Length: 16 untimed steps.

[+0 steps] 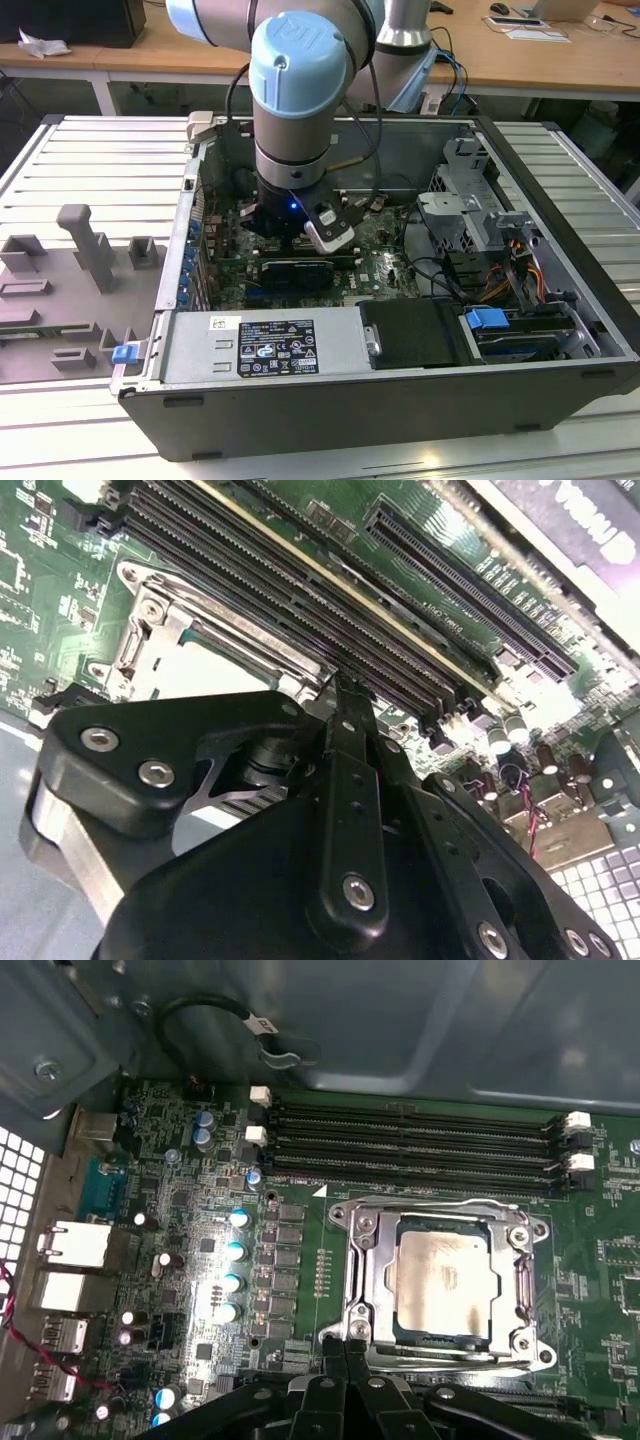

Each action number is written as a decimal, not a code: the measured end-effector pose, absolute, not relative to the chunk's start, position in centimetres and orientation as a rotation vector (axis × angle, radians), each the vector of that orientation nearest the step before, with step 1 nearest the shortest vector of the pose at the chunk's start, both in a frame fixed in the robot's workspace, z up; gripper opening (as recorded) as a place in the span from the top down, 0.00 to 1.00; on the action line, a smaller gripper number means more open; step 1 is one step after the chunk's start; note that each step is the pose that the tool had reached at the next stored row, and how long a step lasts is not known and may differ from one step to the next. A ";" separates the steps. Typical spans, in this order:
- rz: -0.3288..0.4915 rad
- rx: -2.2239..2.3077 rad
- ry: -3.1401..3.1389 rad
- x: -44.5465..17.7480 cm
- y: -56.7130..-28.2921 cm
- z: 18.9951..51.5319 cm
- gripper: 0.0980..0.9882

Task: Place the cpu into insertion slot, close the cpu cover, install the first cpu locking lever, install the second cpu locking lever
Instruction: 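Install the second cpu locking lever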

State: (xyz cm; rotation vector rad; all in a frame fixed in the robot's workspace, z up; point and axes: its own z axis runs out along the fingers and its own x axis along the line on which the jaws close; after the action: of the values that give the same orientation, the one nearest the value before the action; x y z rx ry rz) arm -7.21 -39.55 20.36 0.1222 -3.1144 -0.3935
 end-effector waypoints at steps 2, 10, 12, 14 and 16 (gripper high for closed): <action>-0.403 0.126 -3.114 -7.2 -39.5 20.2 1.00; -0.434 0.137 -3.110 -7.4 -39.5 19.8 1.00; -0.438 0.140 -3.109 -7.6 -39.5 19.6 1.00; -0.441 0.142 -3.109 -7.7 -39.5 19.5 1.00; -0.442 0.143 -3.109 -7.8 -39.6 19.6 1.00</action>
State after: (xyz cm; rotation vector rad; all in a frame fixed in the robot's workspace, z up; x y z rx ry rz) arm -7.85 -39.56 19.63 0.1435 -3.1092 -0.4420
